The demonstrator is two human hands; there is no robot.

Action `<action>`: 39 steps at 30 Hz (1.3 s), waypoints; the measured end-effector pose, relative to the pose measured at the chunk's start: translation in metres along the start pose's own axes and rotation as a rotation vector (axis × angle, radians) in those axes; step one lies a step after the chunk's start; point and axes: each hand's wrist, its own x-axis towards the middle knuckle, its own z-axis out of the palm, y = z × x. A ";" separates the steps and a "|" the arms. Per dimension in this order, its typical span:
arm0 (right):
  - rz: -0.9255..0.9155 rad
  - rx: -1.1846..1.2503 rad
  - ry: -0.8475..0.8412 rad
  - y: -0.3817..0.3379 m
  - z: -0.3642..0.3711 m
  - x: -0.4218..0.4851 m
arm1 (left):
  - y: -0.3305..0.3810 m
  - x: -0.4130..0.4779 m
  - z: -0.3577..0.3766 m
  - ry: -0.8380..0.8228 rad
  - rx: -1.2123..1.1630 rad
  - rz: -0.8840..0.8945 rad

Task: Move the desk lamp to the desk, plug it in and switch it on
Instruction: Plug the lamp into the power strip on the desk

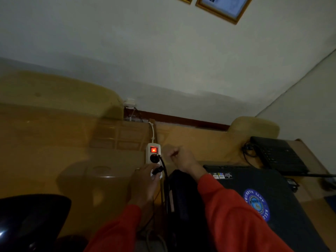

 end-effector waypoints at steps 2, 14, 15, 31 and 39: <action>0.045 -0.088 -0.141 0.003 -0.001 0.008 | 0.004 0.002 0.001 0.001 0.047 0.007; 0.032 -0.146 -0.127 0.013 -0.009 0.002 | 0.007 0.008 -0.002 0.004 0.178 0.067; 0.031 -0.132 -0.112 0.013 -0.009 0.001 | 0.006 0.009 -0.002 0.002 0.172 0.056; -0.056 -0.197 -0.049 0.002 -0.010 -0.012 | 0.003 0.015 -0.013 -0.119 -0.018 -0.135; -0.204 -0.002 0.074 -0.023 -0.020 -0.064 | 0.046 -0.045 -0.058 -0.139 -0.088 -0.186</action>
